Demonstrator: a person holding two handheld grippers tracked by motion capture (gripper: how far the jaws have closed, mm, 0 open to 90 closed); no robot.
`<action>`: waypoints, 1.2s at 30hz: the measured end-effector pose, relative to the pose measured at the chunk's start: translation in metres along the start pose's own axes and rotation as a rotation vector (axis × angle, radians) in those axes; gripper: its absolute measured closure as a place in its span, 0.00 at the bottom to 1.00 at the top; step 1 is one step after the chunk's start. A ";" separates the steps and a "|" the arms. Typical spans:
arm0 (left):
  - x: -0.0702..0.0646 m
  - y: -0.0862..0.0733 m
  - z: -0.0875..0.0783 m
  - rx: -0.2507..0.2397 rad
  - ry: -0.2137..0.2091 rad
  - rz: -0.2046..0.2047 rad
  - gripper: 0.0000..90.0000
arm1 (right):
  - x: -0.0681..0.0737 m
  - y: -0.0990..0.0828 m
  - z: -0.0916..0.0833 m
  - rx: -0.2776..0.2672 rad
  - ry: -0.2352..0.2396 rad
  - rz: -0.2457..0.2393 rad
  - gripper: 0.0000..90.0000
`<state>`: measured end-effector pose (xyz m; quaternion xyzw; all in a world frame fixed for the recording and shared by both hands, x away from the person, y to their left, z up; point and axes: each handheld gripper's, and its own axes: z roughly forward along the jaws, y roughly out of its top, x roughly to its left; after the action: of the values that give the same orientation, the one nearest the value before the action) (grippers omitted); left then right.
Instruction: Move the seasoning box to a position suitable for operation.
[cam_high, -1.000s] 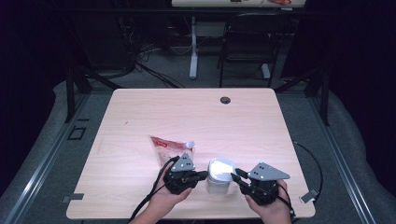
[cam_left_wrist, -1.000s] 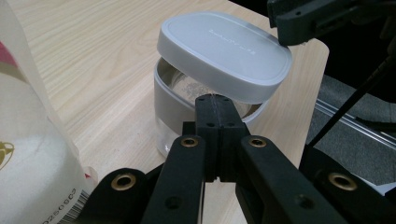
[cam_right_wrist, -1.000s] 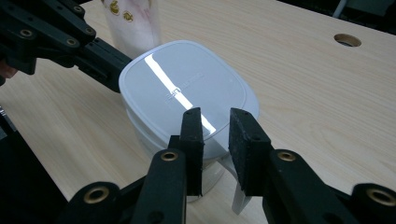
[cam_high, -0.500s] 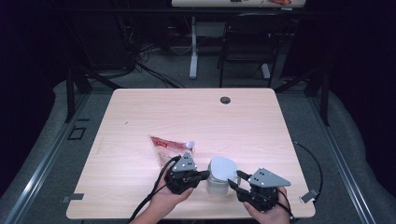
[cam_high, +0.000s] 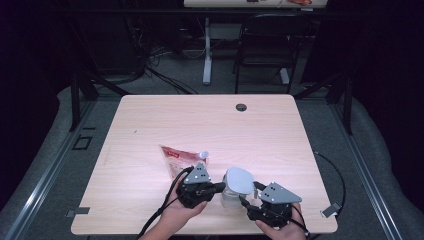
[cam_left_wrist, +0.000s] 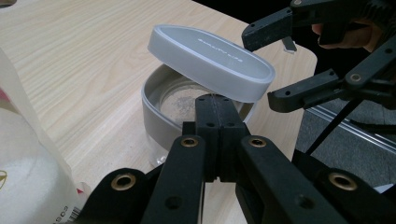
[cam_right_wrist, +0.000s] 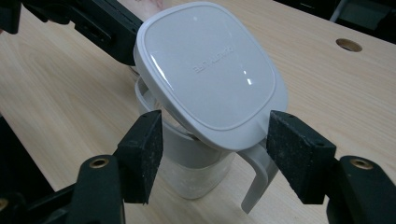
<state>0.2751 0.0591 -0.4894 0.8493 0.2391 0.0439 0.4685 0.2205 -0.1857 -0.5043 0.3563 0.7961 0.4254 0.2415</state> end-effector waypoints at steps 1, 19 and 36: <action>0.000 0.000 0.000 -0.002 0.001 0.001 1.00 | 0.001 0.000 0.001 0.000 -0.004 -0.006 0.40; 0.001 0.000 -0.002 -0.003 0.005 0.002 1.00 | 0.002 0.000 0.005 0.003 -0.055 -0.014 0.41; 0.005 -0.004 -0.007 -0.010 0.016 -0.006 1.00 | -0.003 -0.002 -0.003 -0.033 -0.057 0.021 0.56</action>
<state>0.2760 0.0679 -0.4894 0.8459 0.2452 0.0505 0.4710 0.2197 -0.1907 -0.5037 0.3725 0.7780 0.4308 0.2653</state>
